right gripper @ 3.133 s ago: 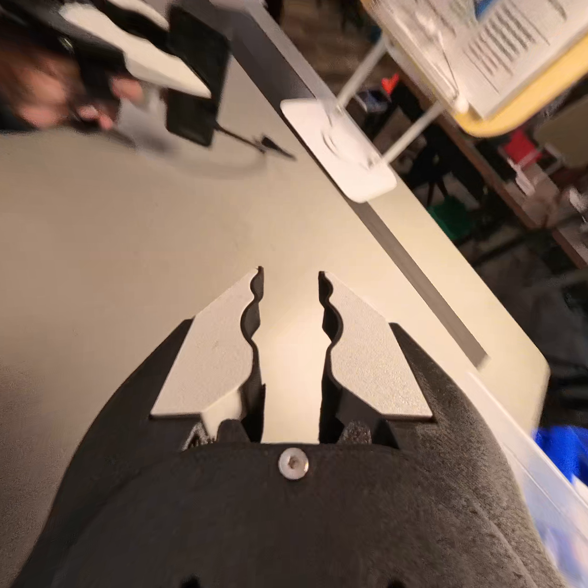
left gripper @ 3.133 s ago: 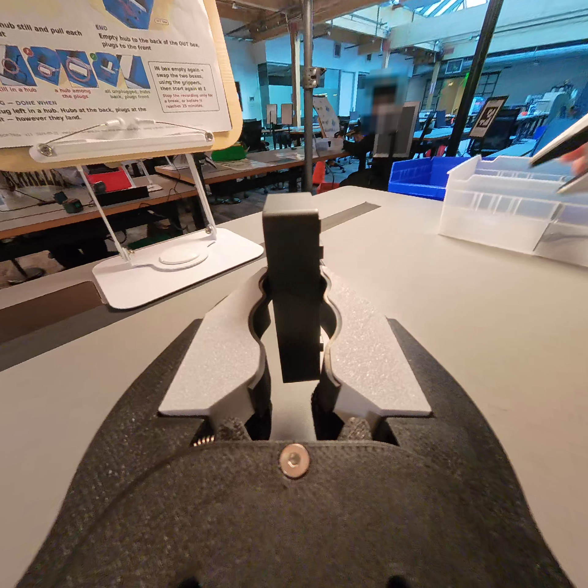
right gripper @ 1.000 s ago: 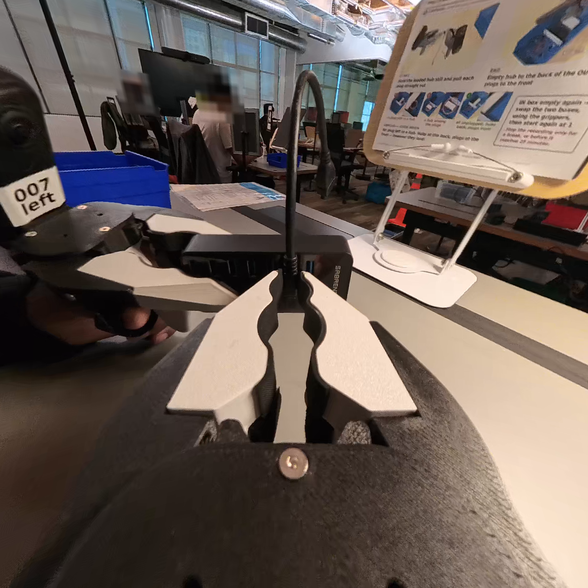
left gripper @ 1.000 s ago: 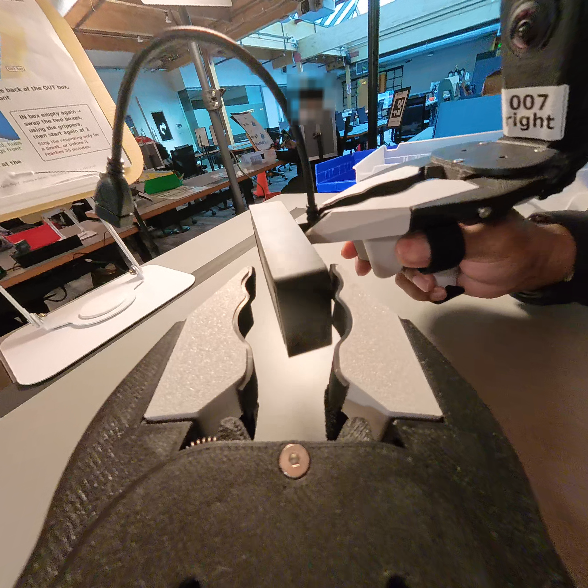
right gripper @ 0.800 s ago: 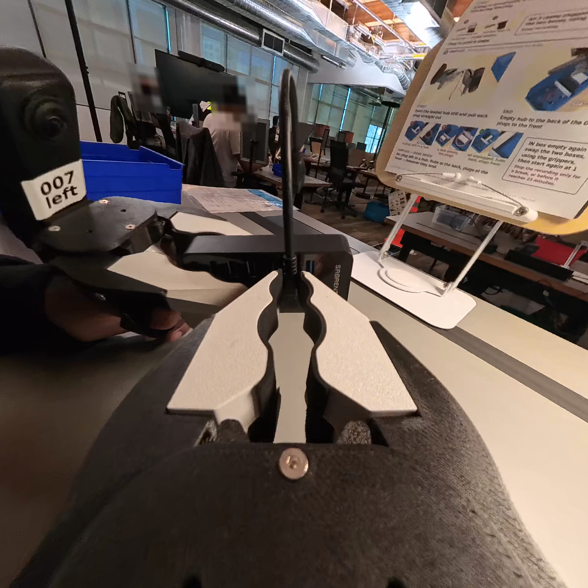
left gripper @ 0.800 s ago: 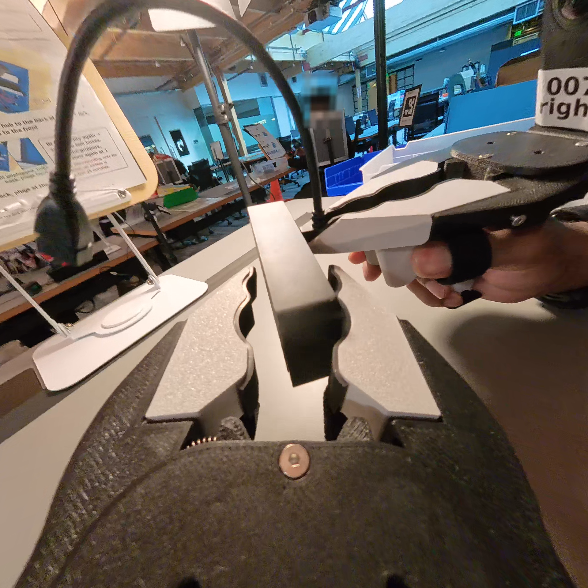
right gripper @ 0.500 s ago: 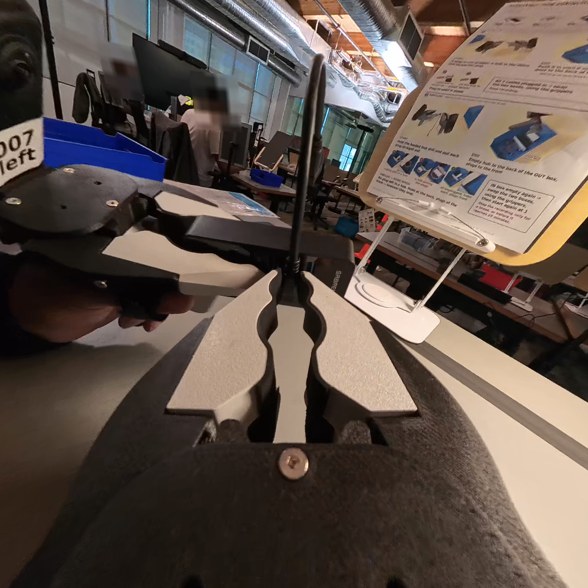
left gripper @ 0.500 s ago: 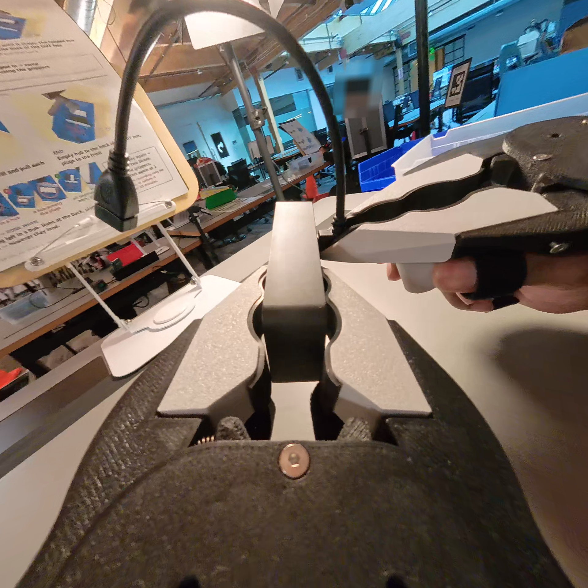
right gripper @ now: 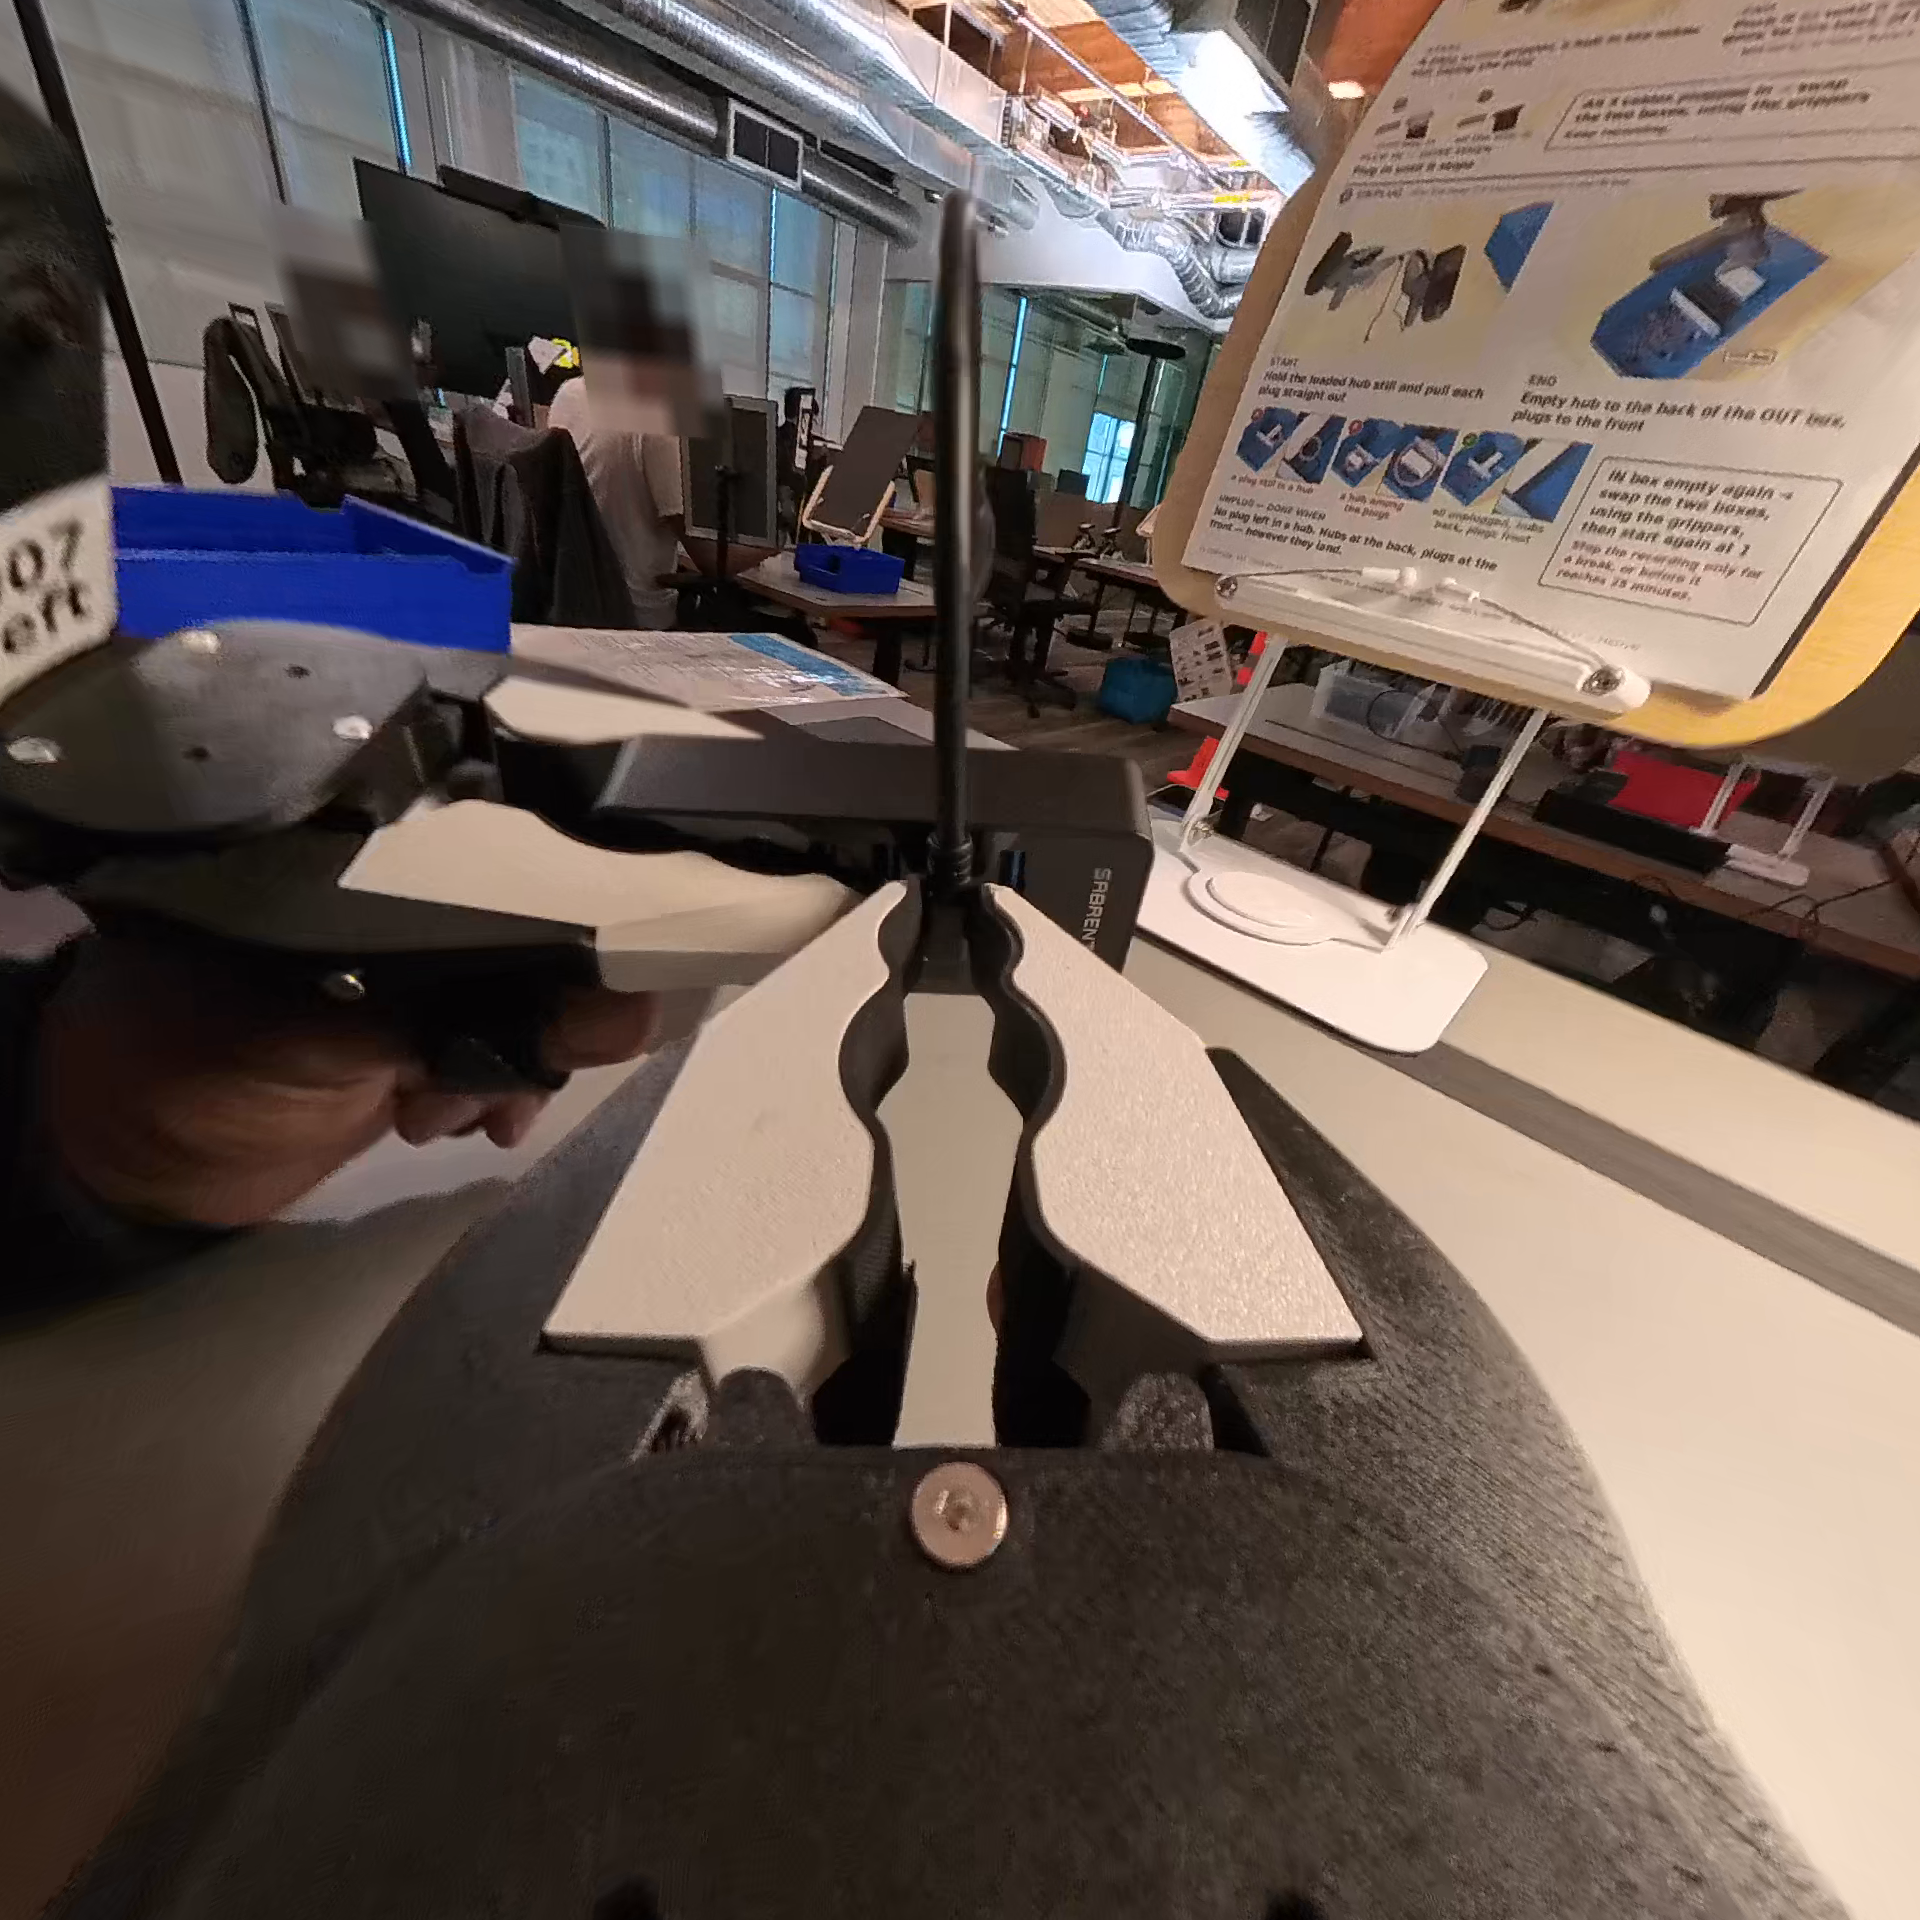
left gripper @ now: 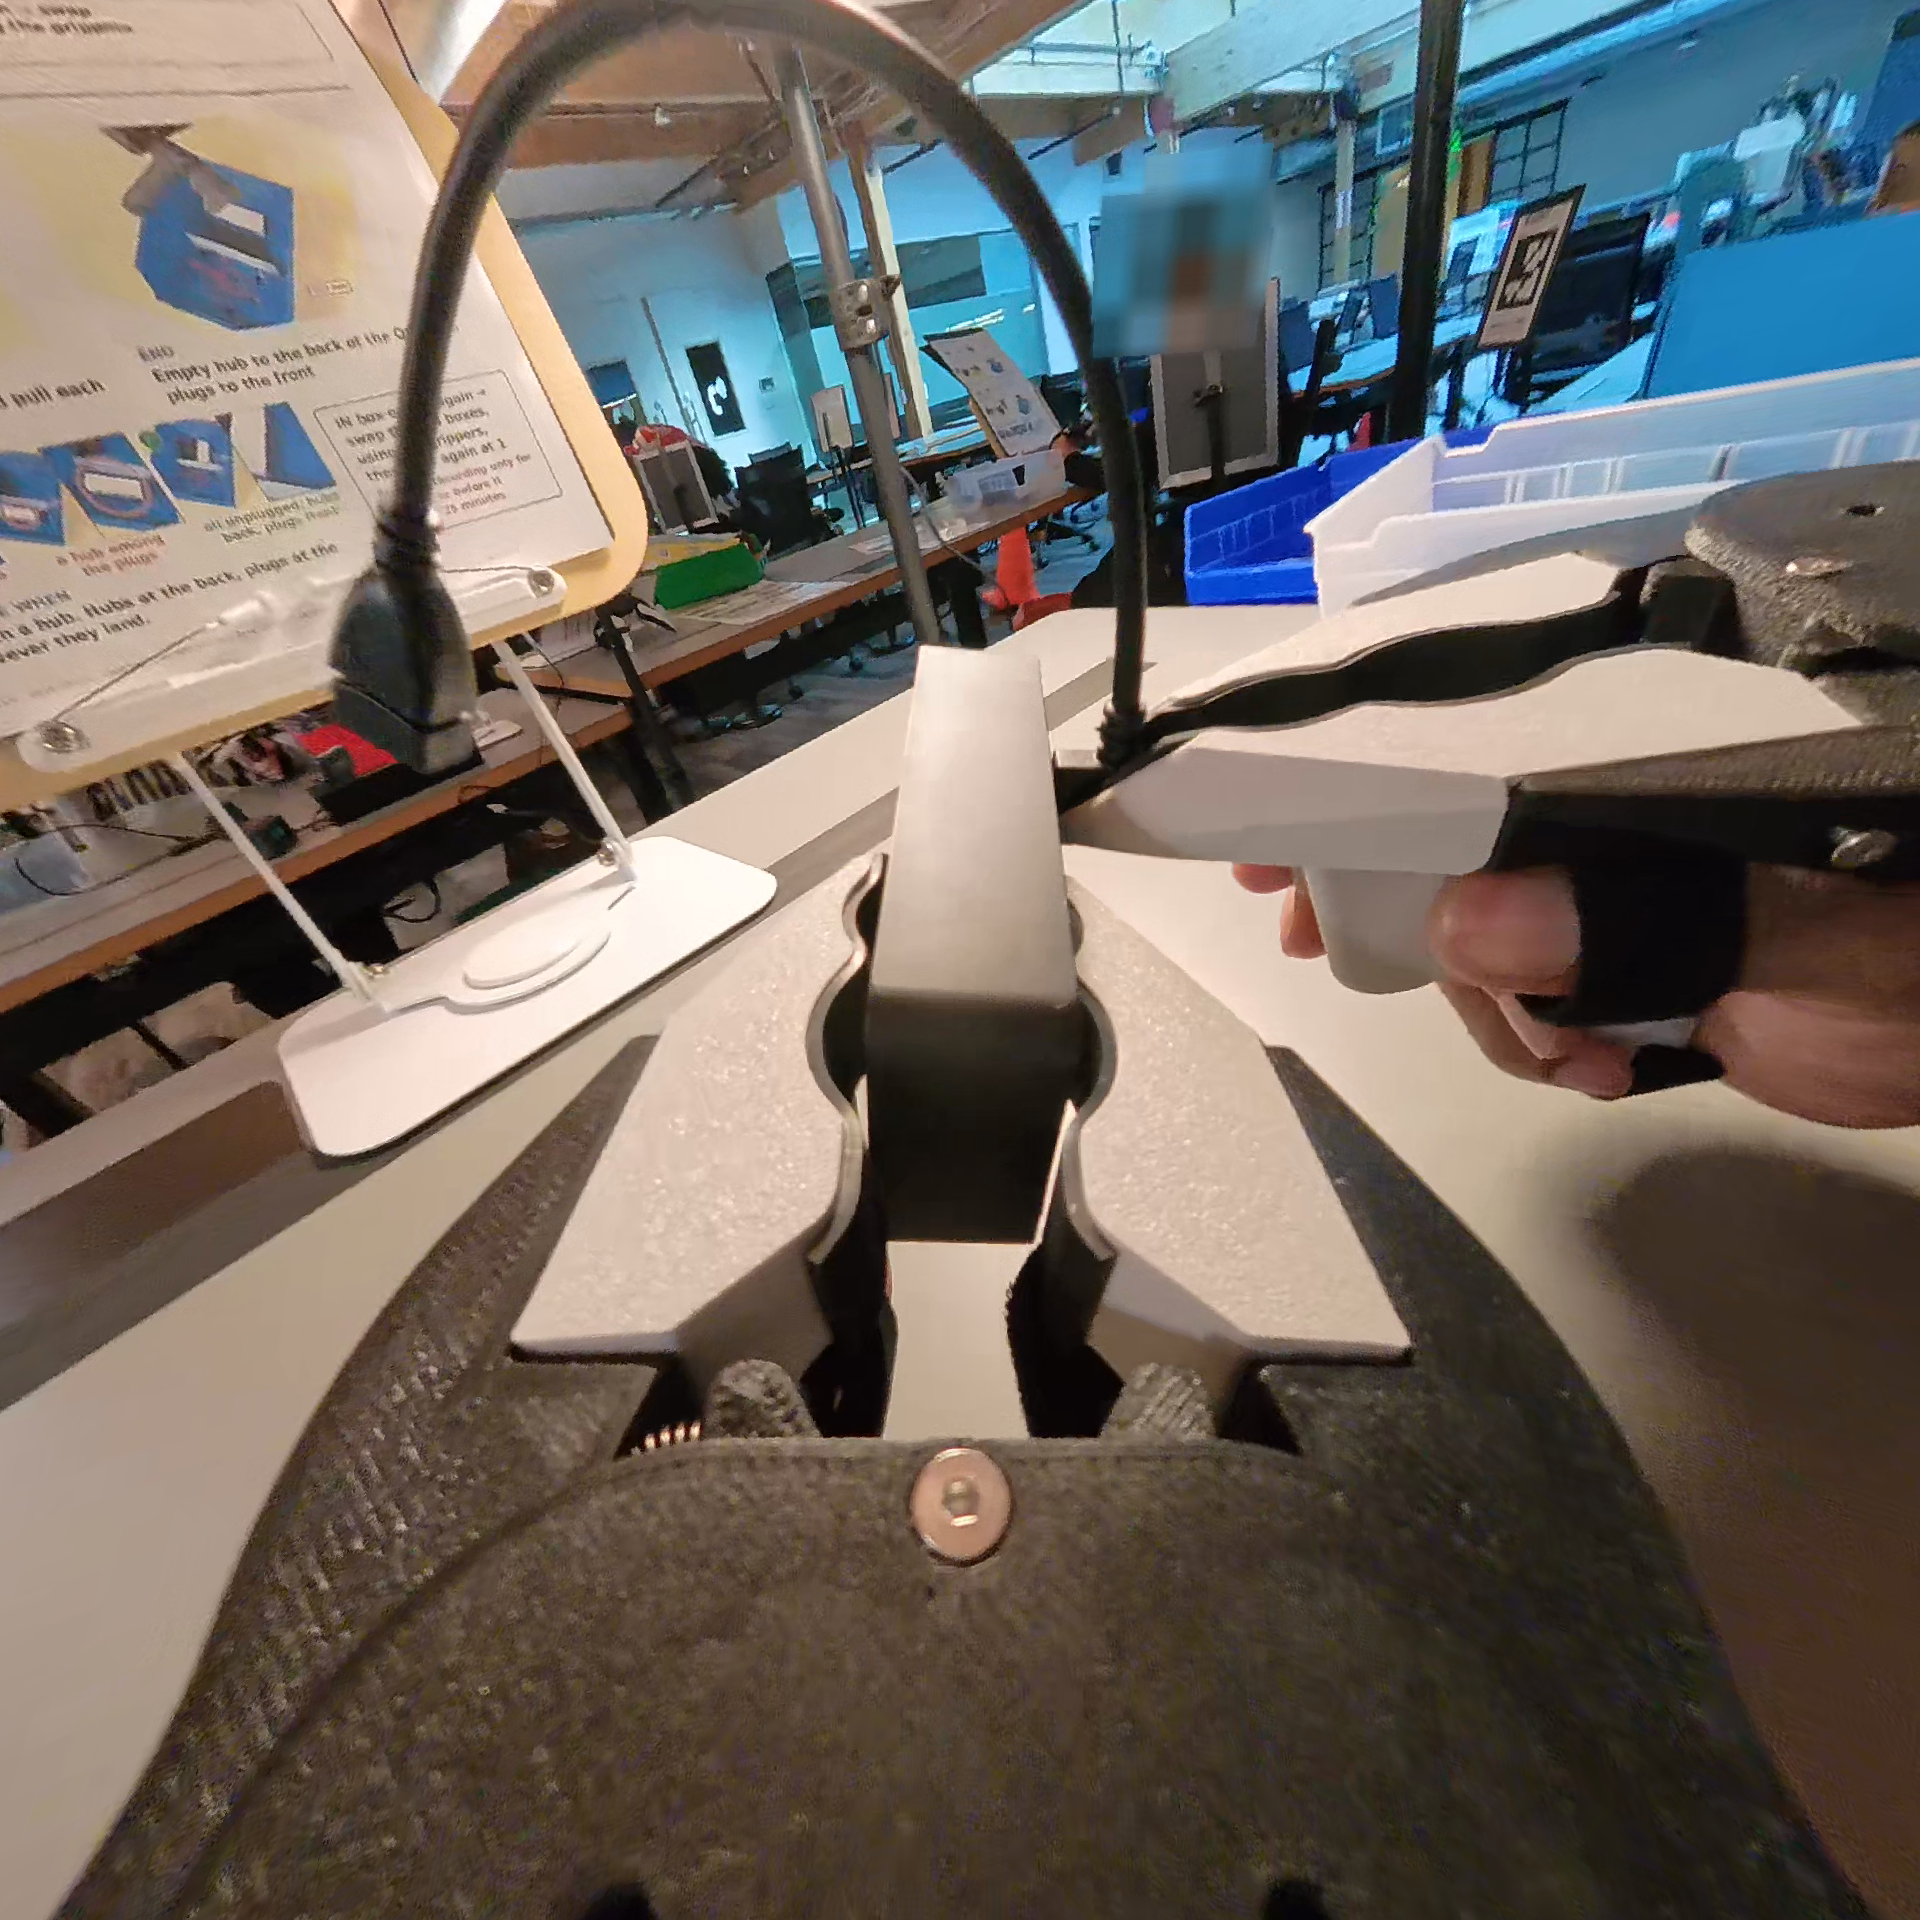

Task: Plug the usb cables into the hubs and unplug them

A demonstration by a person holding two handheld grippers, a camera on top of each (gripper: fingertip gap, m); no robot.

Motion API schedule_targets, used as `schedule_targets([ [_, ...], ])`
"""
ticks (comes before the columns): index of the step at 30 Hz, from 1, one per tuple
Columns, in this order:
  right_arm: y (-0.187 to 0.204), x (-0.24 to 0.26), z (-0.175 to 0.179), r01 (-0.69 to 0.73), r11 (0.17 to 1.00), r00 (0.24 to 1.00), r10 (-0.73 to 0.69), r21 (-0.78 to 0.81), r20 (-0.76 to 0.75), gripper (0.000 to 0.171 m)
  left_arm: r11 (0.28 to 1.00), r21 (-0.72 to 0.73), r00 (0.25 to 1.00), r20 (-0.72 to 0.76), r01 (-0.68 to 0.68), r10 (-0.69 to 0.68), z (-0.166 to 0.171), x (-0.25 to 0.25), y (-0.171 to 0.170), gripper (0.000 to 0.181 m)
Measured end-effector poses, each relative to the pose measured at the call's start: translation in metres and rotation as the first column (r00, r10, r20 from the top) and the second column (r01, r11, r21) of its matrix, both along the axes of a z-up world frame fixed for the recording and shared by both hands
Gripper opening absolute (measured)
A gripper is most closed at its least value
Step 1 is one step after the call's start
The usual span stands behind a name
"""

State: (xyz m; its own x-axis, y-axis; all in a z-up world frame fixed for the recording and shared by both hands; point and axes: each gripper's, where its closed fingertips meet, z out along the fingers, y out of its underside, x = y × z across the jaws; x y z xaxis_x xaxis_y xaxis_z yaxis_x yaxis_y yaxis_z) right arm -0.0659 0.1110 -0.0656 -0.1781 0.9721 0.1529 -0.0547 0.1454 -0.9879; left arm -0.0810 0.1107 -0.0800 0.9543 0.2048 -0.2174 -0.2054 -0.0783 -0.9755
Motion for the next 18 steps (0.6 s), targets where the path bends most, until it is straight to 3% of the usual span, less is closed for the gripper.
schedule_targets([
  [4, -0.001, 0.004, 0.009, 0.021, 1.0, 0.999, -0.021, 0.014, 0.029, 0.007, 0.999, 0.029, 1.0, 0.005, 0.024, -0.025, 0.006, 0.004, 0.0, 0.03],
  [10, -0.001, 0.0, -0.008, 0.012, 1.0, 0.999, -0.011, -0.014, 0.048, 0.008, 1.0, -0.023, 1.0, 0.021, 0.014, -0.014, -0.006, 0.0, -0.001, 0.029],
  [15, 0.0, 0.003, 0.007, 0.015, 1.0, 0.999, -0.016, 0.013, 0.051, 0.007, 0.999, 0.019, 0.999, -0.012, 0.04, -0.04, 0.005, 0.003, 0.001, 0.031],
  [18, 0.001, 0.003, -0.005, -0.018, 1.0, 0.999, 0.019, -0.004, 0.05, 0.008, 0.999, -0.017, 0.999, 0.0, 0.032, -0.032, -0.002, 0.002, 0.0, 0.028],
])
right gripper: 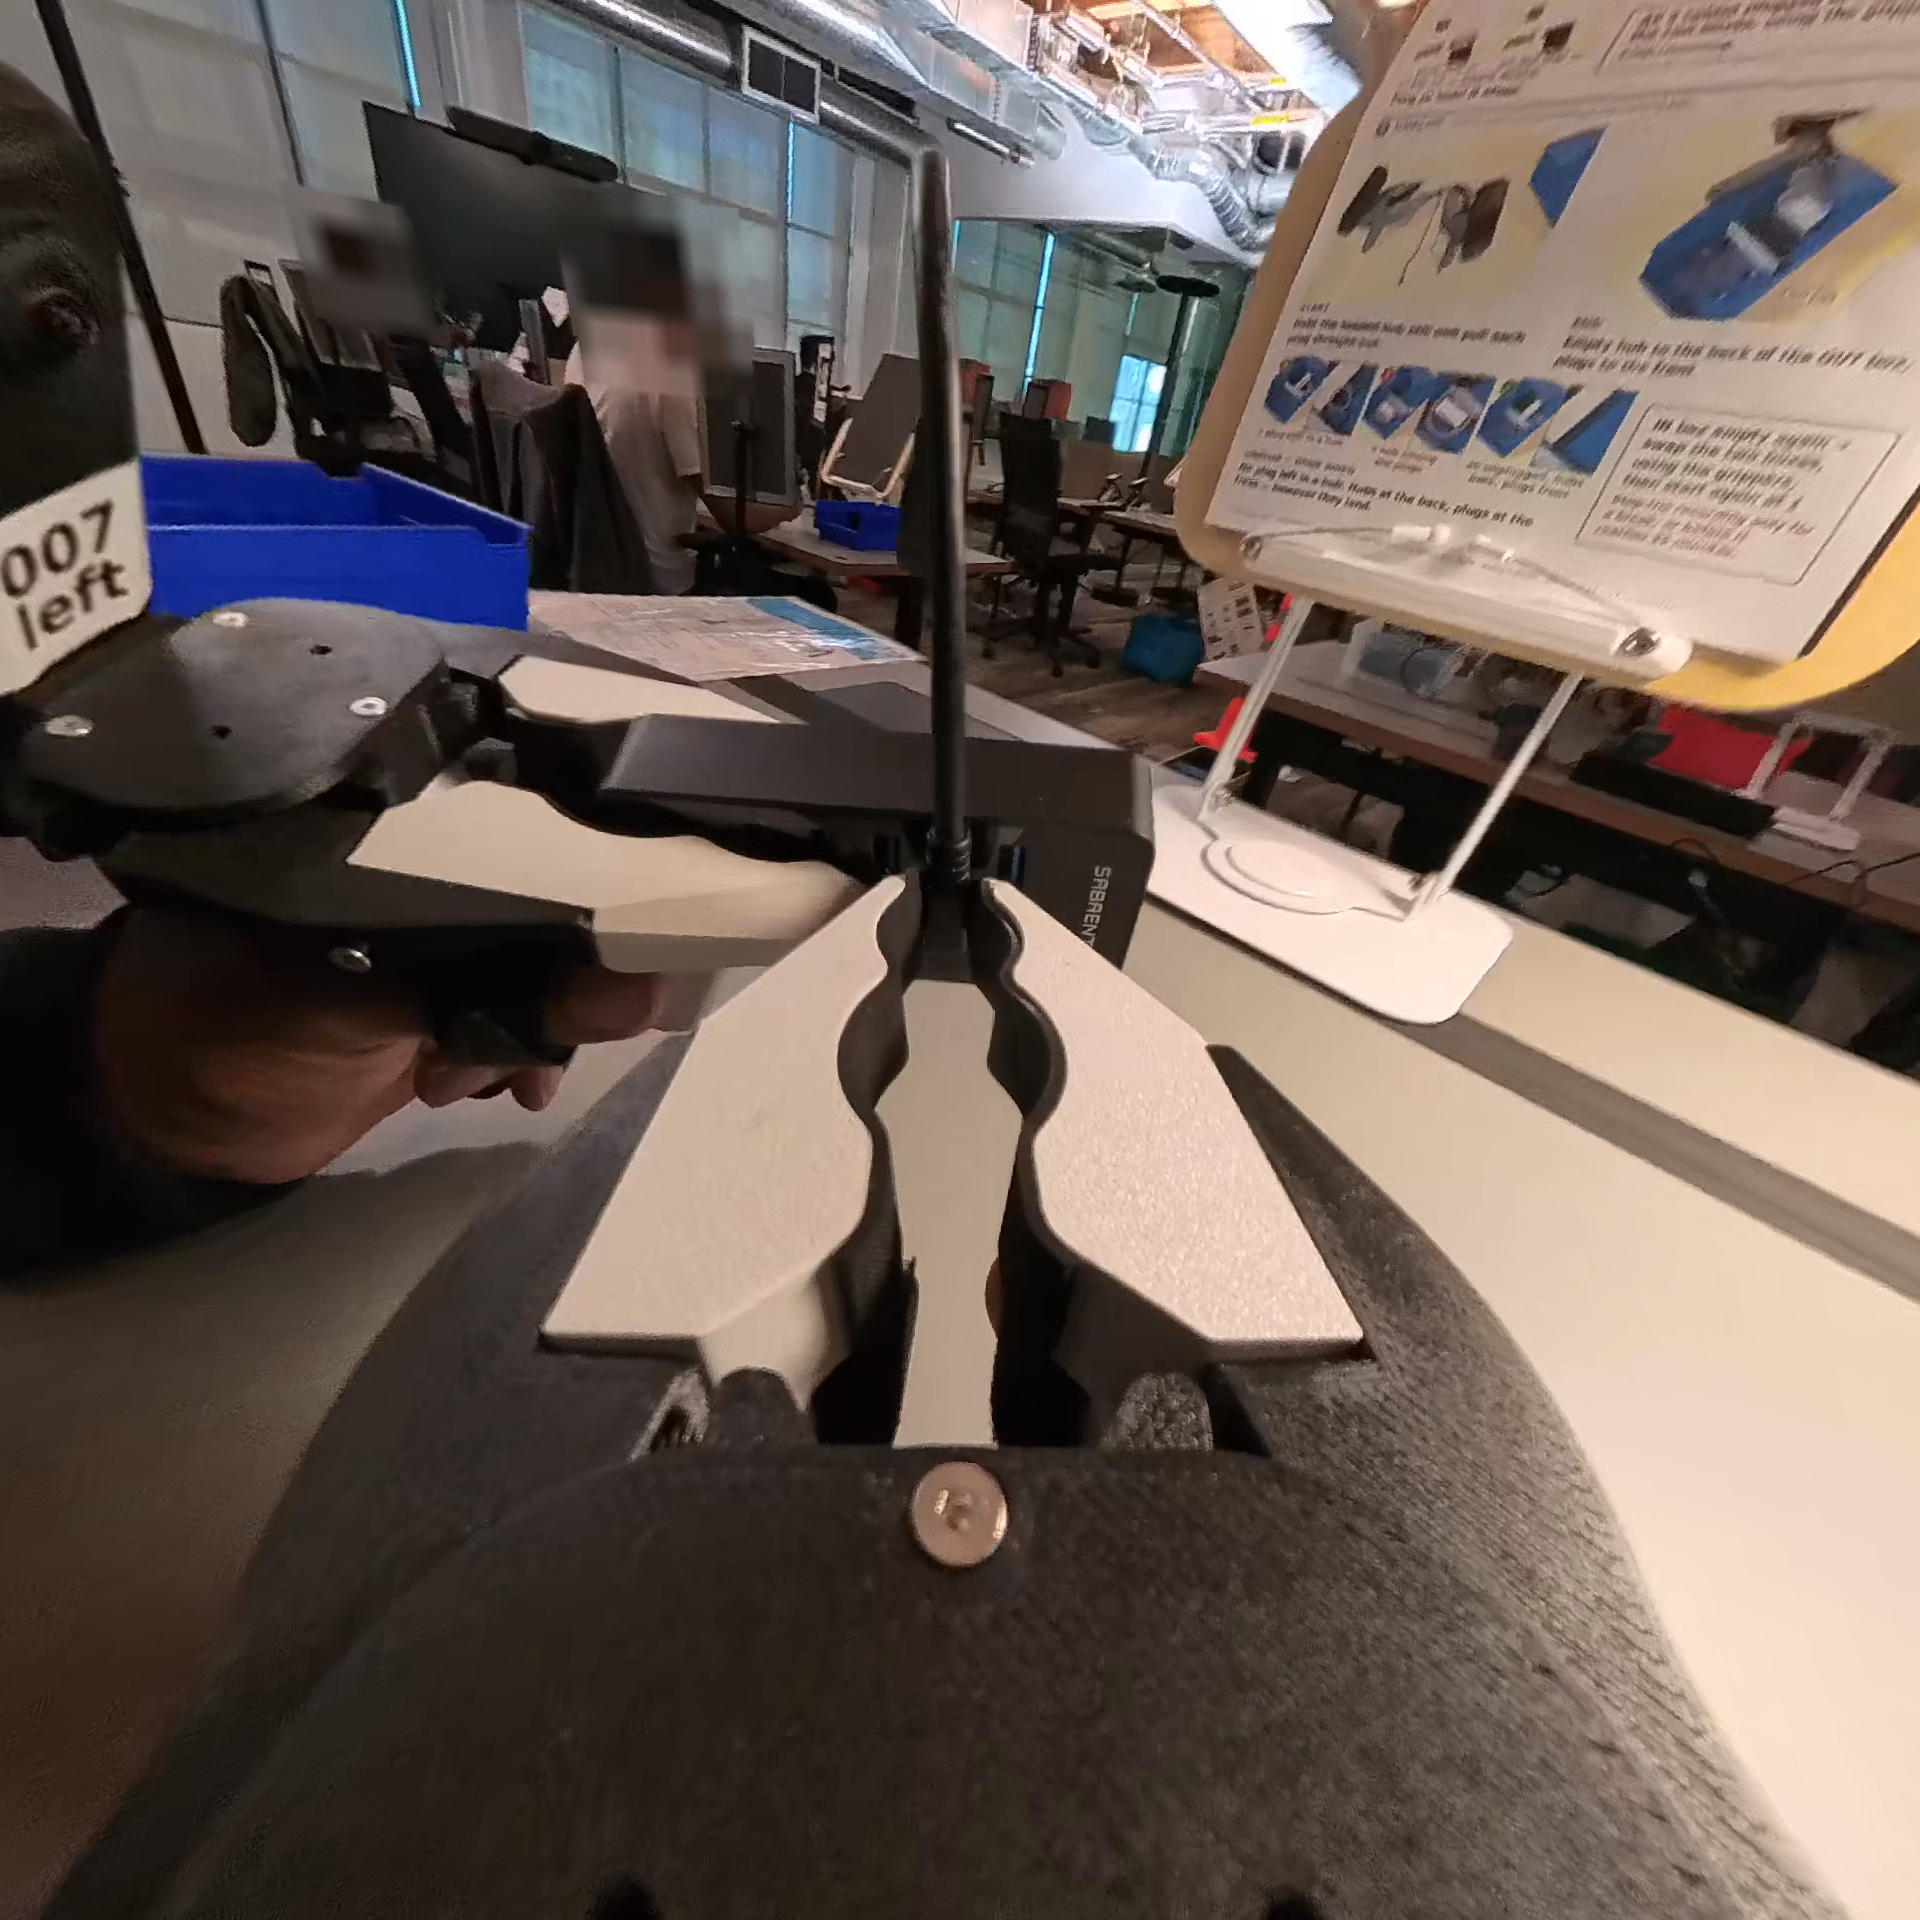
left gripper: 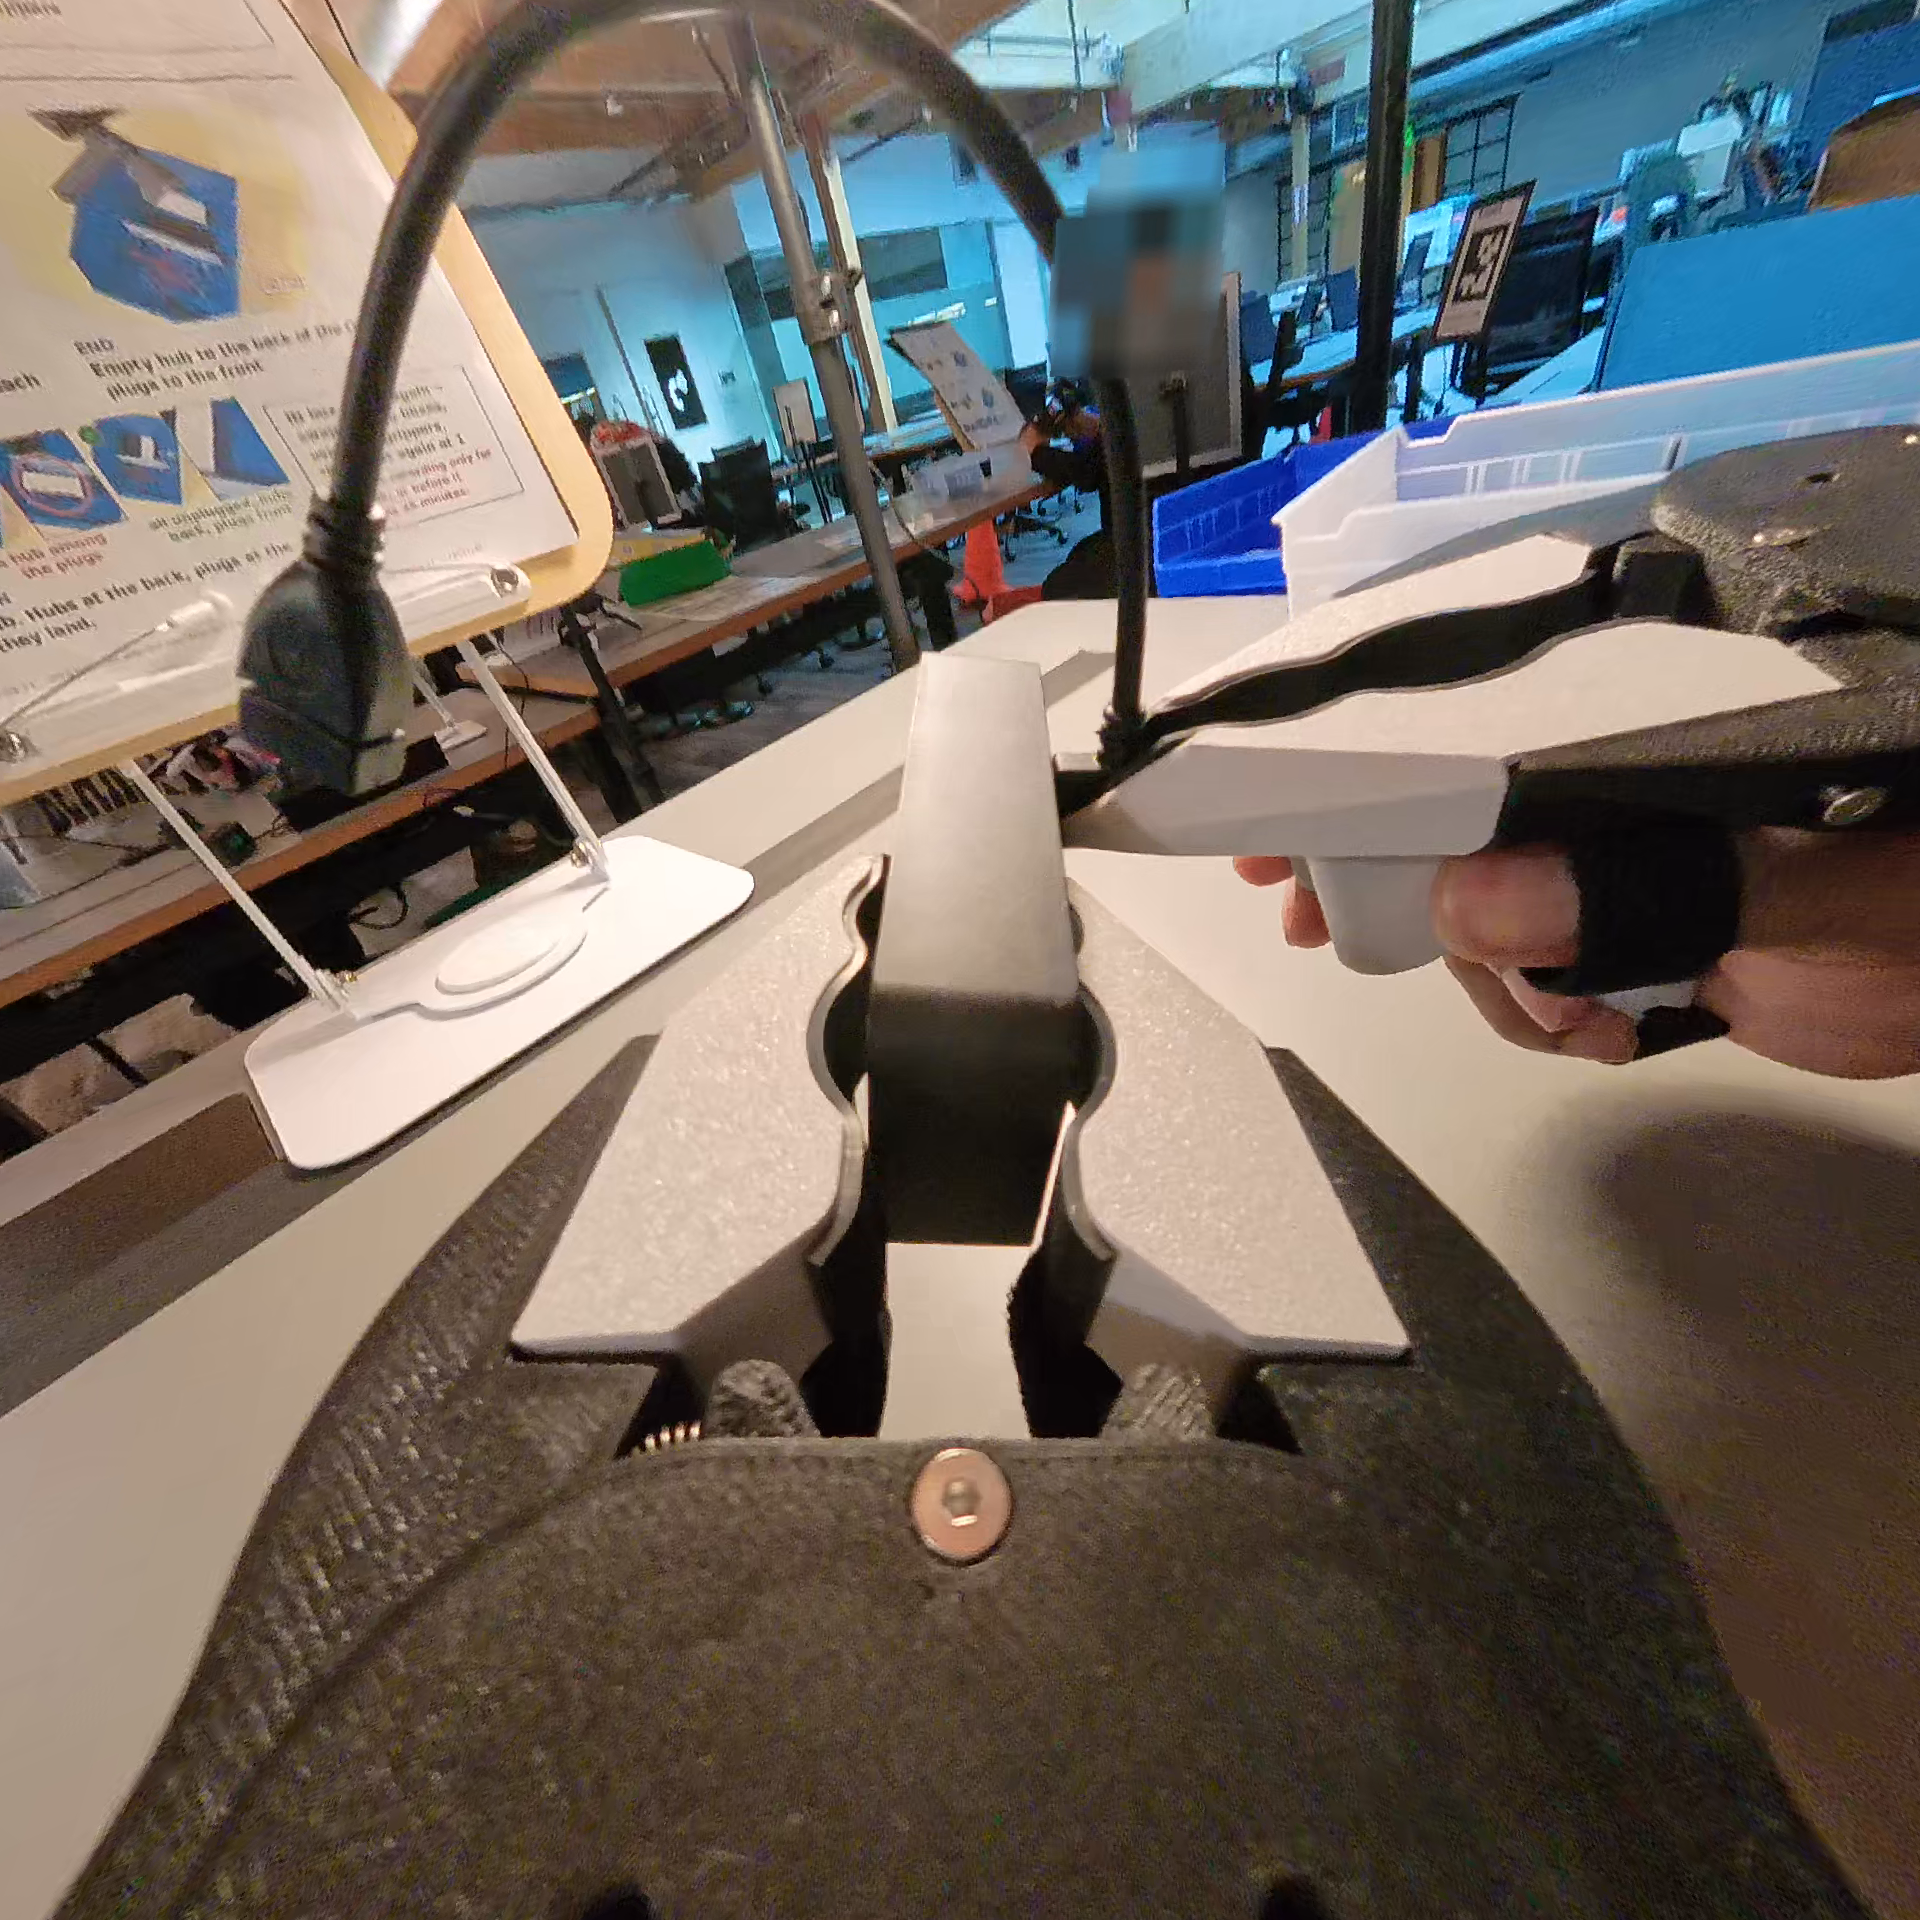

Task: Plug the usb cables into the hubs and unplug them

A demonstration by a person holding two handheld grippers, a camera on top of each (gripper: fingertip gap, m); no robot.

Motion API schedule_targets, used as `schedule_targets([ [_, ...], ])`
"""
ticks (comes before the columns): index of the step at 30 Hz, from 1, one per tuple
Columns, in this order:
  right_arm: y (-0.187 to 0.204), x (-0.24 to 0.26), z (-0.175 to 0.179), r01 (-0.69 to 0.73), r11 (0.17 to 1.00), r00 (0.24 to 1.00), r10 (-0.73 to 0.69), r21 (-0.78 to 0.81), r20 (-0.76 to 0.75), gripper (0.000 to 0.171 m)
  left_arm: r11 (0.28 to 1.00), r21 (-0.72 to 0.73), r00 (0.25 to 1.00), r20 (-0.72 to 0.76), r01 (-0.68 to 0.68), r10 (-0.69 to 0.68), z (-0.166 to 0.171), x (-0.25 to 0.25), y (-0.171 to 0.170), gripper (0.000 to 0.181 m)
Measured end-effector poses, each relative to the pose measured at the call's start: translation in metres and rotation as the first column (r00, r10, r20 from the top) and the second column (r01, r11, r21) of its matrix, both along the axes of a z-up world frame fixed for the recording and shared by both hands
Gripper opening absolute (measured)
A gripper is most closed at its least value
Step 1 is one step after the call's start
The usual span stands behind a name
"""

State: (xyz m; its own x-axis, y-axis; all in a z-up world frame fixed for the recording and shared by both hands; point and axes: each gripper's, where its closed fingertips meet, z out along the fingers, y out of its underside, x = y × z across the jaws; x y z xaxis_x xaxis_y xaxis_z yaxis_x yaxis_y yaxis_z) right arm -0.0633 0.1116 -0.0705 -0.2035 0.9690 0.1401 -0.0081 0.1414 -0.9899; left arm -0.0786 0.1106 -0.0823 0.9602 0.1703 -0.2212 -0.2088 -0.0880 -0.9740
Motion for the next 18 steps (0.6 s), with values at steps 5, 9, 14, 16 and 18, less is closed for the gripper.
schedule_targets([
  [5, 0.0, -0.001, 0.007, 0.052, 0.998, 0.998, -0.053, 0.029, 0.023, 0.007, 0.999, 0.04, 0.998, 0.054, 0.031, -0.033, 0.002, -0.001, 0.002, 0.031],
  [9, 0.002, -0.002, -0.006, 0.08, 0.988, 0.997, -0.078, 0.13, -0.024, 0.008, 1.0, 0.019, 0.99, 0.141, 0.02, -0.022, -0.007, -0.005, 0.003, 0.029],
  [14, 0.004, 0.006, 0.018, 0.077, 0.995, 0.996, -0.074, 0.061, -0.058, 0.007, 0.973, 0.032, 0.929, 0.306, -0.231, 0.21, -0.016, -0.09, -0.043, 0.029],
  [16, 0.01, 0.007, 0.024, 0.081, 0.996, 0.995, -0.079, 0.04, -0.06, 0.007, 0.979, 0.036, 0.953, 0.24, -0.201, 0.187, -0.009, -0.078, -0.036, 0.029],
  [18, 0.017, 0.007, 0.015, 0.094, 0.994, 0.995, -0.092, 0.059, -0.033, 0.007, 0.983, 0.004, 0.972, 0.154, -0.182, 0.179, -0.01, -0.068, -0.026, 0.029],
])
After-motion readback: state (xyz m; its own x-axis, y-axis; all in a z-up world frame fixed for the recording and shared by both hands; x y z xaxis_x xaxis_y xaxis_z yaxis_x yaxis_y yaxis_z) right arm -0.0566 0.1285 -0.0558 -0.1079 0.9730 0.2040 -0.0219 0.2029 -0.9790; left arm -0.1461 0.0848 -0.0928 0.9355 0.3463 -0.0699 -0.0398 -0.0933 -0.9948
